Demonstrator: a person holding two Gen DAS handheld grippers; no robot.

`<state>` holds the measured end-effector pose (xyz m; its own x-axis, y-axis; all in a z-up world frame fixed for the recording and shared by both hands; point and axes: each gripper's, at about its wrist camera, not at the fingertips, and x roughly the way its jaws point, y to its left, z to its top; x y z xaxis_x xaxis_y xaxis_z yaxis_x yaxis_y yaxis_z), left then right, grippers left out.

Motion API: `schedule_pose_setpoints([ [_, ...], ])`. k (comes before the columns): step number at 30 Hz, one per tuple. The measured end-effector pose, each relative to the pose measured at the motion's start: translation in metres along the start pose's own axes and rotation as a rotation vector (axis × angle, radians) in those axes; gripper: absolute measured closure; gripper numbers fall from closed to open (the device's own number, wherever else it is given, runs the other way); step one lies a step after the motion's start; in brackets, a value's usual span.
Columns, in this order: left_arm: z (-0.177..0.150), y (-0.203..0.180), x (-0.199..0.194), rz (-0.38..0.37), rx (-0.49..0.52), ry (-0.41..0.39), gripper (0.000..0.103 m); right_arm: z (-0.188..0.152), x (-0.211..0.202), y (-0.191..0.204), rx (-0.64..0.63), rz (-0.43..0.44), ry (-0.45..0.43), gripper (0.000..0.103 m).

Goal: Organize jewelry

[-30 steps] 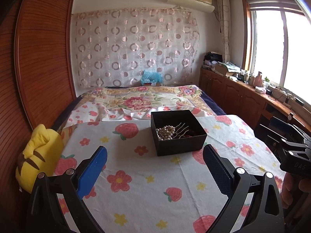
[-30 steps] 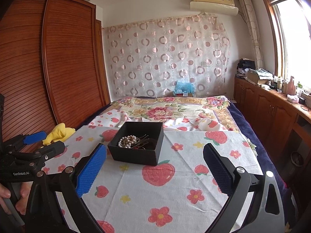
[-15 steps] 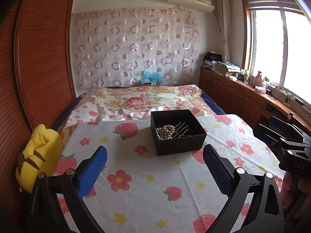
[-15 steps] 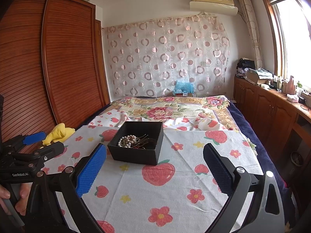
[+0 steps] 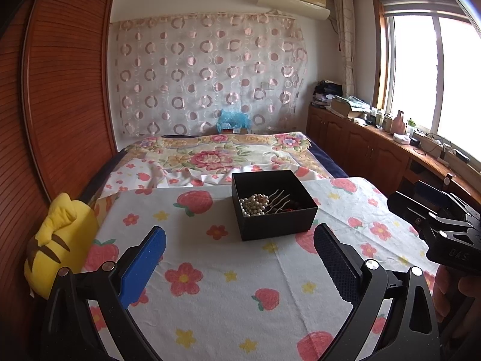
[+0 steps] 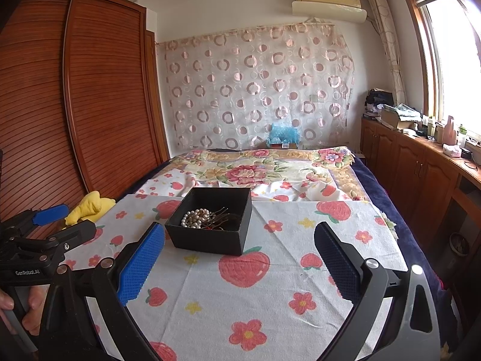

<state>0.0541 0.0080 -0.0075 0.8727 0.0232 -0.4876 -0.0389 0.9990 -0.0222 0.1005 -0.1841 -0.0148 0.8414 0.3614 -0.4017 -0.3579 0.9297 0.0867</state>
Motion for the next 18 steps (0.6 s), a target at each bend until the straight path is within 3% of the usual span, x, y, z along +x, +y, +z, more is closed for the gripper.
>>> schedule_pose_setpoints([
  [18, 0.0015, -0.0040, -0.0019, -0.002, 0.000, -0.004, 0.008, 0.0009, -0.0005, -0.0005, 0.001, 0.000, 0.000, 0.003],
])
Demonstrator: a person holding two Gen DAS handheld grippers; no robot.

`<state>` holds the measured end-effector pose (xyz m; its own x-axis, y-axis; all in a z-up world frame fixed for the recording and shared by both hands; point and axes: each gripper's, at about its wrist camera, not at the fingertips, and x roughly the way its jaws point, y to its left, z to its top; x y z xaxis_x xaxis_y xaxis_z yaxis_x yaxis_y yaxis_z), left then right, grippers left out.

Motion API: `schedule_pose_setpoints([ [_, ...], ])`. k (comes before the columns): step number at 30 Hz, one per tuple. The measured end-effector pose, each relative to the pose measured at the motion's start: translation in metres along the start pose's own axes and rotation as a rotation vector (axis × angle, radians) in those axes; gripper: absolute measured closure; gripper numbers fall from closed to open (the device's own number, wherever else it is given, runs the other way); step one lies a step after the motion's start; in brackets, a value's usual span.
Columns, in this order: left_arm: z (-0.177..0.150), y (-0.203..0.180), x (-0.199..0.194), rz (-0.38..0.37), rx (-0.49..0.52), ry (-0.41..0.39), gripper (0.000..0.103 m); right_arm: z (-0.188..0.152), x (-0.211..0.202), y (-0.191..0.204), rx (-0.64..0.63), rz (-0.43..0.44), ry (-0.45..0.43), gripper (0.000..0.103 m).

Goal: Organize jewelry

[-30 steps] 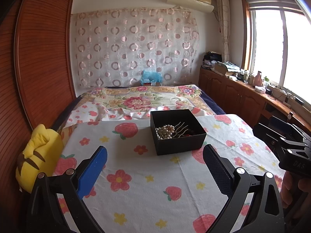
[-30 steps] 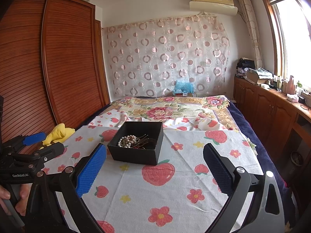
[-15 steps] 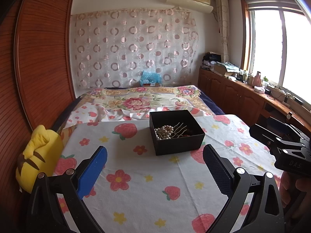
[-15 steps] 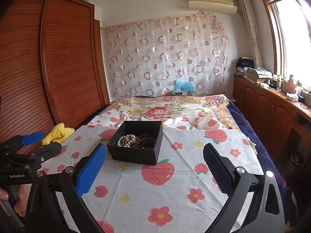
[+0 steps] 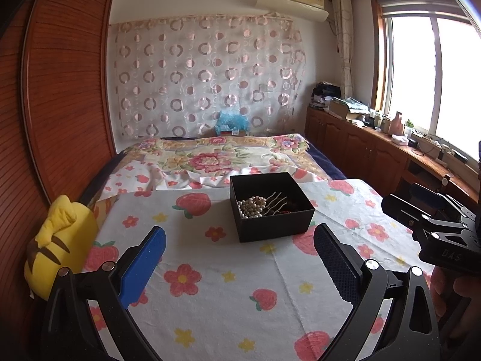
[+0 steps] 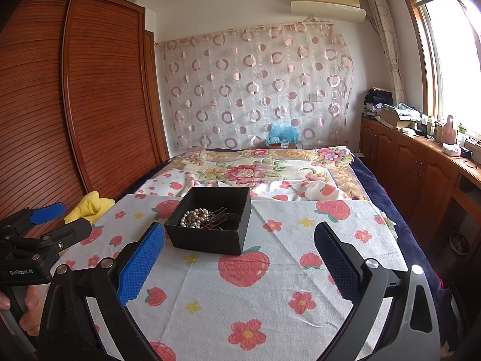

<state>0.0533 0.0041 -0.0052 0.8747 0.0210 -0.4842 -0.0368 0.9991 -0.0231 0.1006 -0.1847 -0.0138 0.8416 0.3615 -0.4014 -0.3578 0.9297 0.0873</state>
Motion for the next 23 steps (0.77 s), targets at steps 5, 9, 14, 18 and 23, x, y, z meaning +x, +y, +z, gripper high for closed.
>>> schedule_pose_setpoints([
  [5, -0.0008, 0.0010, 0.0012, 0.000, 0.000, -0.001, 0.008, -0.0006, -0.0001, -0.0001, -0.001, 0.001, 0.000, 0.003],
  [9, 0.0015, -0.0024, -0.0010, 0.000, 0.000, -0.001, 0.008, 0.0004, -0.0001, 0.0000, 0.000, 0.000, 0.000, 0.003],
  [14, 0.0007, -0.0010, -0.0005, 0.000, 0.001, -0.003, 0.008, 0.0004, -0.0001, 0.0000, 0.000, 0.001, 0.001, 0.003],
  [18, 0.0008, -0.0018, -0.0003, 0.003, 0.001, 0.000, 0.008, 0.0003, -0.0002, 0.0000, 0.001, 0.001, 0.000, 0.003],
  [23, 0.0012, -0.0011, -0.0014, 0.001, 0.002, -0.002, 0.008, 0.0008, -0.0002, -0.0001, 0.002, 0.001, 0.001, 0.003],
])
